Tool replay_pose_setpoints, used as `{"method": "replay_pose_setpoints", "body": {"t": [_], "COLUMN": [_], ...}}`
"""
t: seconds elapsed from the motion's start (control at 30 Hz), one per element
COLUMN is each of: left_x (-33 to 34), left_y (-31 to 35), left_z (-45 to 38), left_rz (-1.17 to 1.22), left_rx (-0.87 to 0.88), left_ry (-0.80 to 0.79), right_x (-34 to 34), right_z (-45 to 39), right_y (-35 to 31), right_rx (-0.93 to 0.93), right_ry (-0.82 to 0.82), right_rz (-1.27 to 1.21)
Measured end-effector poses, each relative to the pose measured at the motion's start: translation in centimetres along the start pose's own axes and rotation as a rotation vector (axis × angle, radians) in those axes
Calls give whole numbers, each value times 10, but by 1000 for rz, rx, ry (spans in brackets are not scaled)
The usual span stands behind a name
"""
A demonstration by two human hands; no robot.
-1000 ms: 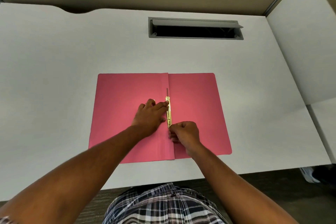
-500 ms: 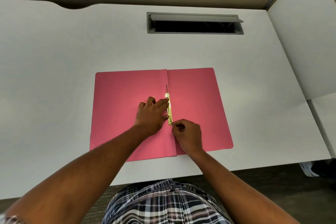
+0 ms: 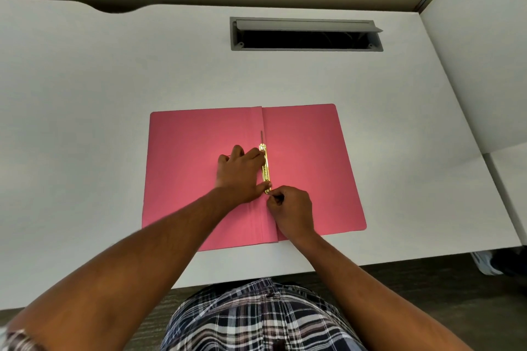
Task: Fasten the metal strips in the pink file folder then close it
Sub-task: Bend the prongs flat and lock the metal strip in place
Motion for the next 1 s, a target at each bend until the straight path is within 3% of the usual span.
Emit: {"method": "replay_pose_setpoints", "body": {"t": [0.5, 1.0], "left_x": [2, 4], "left_y": [-12, -11], "left_z": [1, 6], "left_rz": [28, 0], "left_rx": [37, 31], "left_ry": [-36, -43], "right_x": [11, -2], "right_z": [13, 8], "right_y": [0, 16], "right_rx": [-60, -169], "right_ry": [5, 5], "right_rz": [-9, 162]}}
Point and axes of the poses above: each hand's wrist, its own z-axis away from the middle knuckle, its own x-axis out of the palm, y = z × x, the point moved 2 cm from there along -z, towards the middle knuckle, and after that the axes turned 4 degrees about z, right-handed, at the moved point
